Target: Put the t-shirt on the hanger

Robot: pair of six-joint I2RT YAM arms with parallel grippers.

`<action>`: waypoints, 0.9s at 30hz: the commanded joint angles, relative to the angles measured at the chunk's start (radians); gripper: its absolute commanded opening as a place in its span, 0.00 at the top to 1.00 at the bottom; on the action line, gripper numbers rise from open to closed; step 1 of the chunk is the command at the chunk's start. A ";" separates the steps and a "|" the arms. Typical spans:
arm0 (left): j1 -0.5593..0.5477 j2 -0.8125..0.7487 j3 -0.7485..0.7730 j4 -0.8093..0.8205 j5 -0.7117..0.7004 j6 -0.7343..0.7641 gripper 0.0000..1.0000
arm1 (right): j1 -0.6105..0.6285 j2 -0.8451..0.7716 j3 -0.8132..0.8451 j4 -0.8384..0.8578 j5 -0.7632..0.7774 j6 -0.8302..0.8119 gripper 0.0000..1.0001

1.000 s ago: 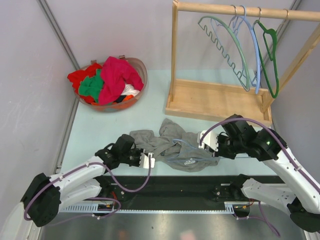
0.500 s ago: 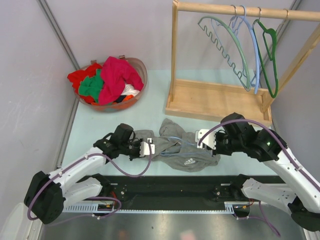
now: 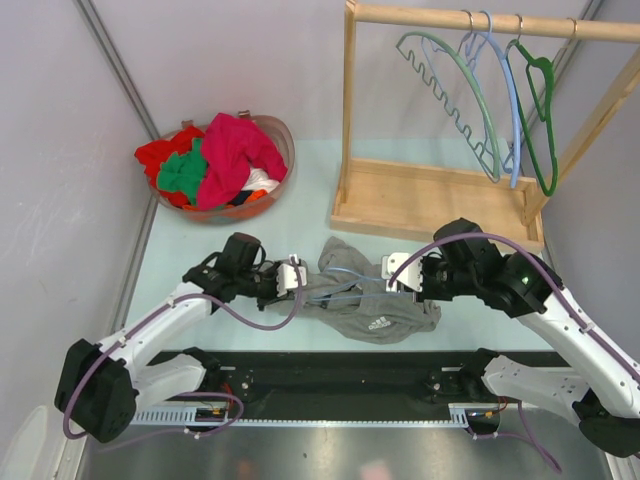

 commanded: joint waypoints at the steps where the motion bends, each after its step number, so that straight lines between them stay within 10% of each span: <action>1: 0.034 0.021 0.044 -0.004 0.052 -0.030 1.00 | 0.006 -0.006 0.007 0.025 -0.009 -0.033 1.00; 27: 0.078 0.013 0.196 -0.096 0.138 -0.107 1.00 | 0.006 0.093 -0.099 0.424 -0.134 0.057 1.00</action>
